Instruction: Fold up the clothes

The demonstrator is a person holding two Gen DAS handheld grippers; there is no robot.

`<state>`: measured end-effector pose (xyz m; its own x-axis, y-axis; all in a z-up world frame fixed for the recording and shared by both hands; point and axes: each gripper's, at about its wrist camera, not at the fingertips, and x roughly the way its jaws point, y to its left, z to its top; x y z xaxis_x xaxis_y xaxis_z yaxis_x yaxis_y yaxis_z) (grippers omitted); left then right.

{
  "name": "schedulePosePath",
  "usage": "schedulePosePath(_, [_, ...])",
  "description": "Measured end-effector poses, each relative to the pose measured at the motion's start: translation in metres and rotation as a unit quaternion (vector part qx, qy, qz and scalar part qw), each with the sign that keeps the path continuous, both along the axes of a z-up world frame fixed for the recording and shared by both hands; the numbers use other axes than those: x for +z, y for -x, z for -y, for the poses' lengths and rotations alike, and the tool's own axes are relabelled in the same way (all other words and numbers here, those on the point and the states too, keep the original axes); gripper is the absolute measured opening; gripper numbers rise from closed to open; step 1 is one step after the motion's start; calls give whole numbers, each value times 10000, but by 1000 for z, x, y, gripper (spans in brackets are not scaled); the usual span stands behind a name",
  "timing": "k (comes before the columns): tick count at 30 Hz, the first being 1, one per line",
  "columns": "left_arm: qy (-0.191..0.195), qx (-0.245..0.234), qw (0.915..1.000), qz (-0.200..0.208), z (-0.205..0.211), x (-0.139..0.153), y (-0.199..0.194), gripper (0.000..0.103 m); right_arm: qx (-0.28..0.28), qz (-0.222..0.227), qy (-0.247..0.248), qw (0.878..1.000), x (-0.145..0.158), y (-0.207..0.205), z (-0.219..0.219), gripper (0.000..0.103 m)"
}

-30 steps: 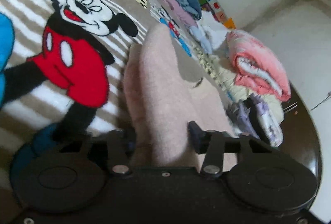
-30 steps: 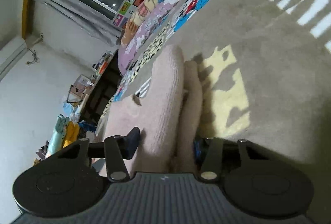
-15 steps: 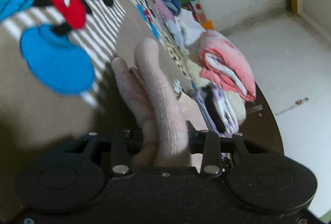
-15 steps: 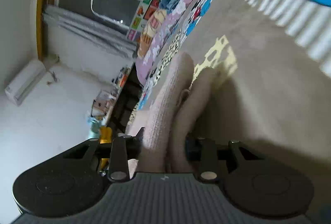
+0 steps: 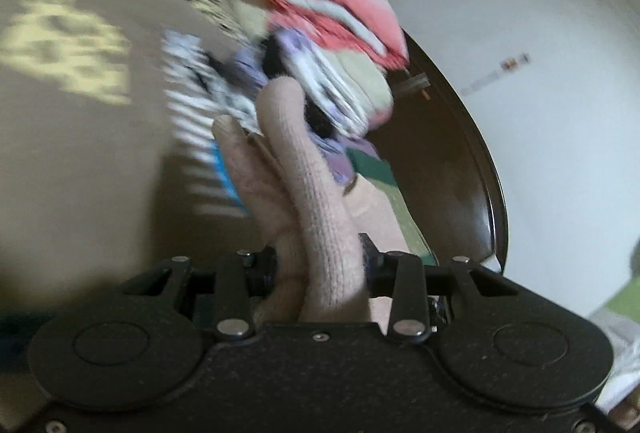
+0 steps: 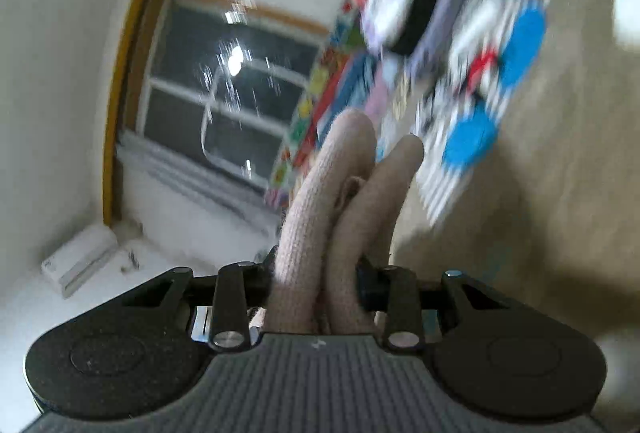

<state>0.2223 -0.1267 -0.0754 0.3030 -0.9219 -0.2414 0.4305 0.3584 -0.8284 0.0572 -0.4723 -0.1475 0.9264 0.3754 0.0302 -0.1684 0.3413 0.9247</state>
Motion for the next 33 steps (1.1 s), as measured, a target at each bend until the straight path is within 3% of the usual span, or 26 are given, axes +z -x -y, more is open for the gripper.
schedulePosePath(7, [-89, -1151, 9914, 612, 142, 21, -52, 35, -1465, 574, 63, 9875, -4, 15, 95, 36])
schedulePosePath(14, [-177, -2220, 9676, 1188, 276, 39, -100, 35, -2650, 1034, 94, 9586, -16, 10, 167, 36])
schedulePosePath(19, [72, -2525, 9591, 1274, 343, 38, -126, 35, -3201, 1160, 143, 9401, -23, 7, 210, 36])
schedulePosePath(25, [271, -2563, 9599, 1106, 397, 22, -157, 35, -3637, 1327, 225, 9218, -26, -5, 259, 36])
schedulePosePath(26, [154, -2498, 9625, 1050, 404, 13, -162, 38, -3687, 1297, 250, 9201, -29, -6, 266, 36])
schedulePosePath(27, [-216, -2366, 9657, 1044, 413, 0, -167, 39, -3752, 1126, 266, 9197, -33, -8, 273, 36])
schedulePosePath(29, [-1115, -2217, 9664, 677, 432, -45, -180, 41, -3910, 380, 266, 9192, -46, -19, 283, 36])
schedulePosePath(31, [-888, -2156, 9715, 431, 428, -61, -183, 43, -3852, -274, -126, 9223, -72, -30, 298, 36])
schedulePosePath(33, [-607, -2098, 9757, 191, 423, -75, -187, 42, -3798, -349, -396, 9236, -84, -34, 306, 35])
